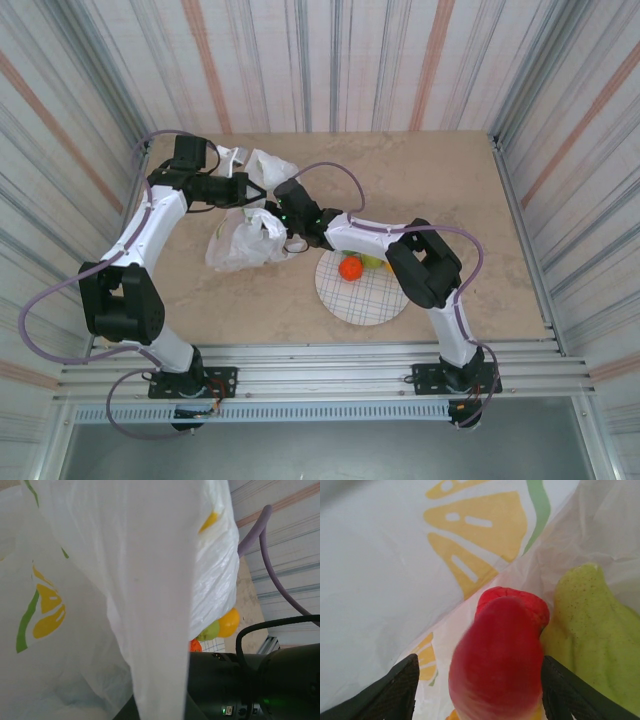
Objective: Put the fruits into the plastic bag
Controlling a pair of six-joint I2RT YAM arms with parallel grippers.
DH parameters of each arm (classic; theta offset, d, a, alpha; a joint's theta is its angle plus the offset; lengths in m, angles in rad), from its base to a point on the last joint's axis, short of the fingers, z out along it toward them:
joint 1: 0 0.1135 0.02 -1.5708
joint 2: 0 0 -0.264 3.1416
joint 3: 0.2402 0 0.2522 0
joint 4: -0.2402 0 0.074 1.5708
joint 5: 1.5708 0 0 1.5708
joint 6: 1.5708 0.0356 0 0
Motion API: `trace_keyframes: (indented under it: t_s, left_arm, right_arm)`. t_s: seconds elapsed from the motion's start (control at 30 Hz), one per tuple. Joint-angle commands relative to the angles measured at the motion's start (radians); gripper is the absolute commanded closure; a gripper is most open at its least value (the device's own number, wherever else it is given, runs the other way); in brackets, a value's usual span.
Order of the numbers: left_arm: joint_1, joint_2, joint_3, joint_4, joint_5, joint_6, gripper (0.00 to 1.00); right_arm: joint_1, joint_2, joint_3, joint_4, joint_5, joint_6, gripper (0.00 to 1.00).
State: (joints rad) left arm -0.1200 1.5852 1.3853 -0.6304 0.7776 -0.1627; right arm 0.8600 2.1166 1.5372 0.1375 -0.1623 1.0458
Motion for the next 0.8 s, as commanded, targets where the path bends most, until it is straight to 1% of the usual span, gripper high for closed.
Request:
trace_keyframes:
  t_s: [0.0, 0.37, 0.57, 0.77]
  left_arm:
    - [-0.008, -0.025, 0.004, 0.0, 0.014, -0.005, 1.0]
    - [-0.007, -0.025, 0.005, -0.004, 0.009, 0.0, 1.0]
    - [-0.004, -0.025, 0.005, -0.005, 0.006, -0.001, 1.0]
    - [0.002, -0.024, 0.006, -0.006, 0.006, -0.001, 1.0]
  right_arm:
    - [-0.001, -0.014, 0.012, 0.018, -0.04, -0.012, 0.31]
    - [-0.018, -0.104, -0.069, 0.006, -0.045, -0.063, 0.25]
    - [-0.016, -0.179, -0.134, -0.031, -0.029, -0.123, 0.25]
    - [-0.012, -0.266, -0.213, -0.082, 0.023, -0.189, 0.26]
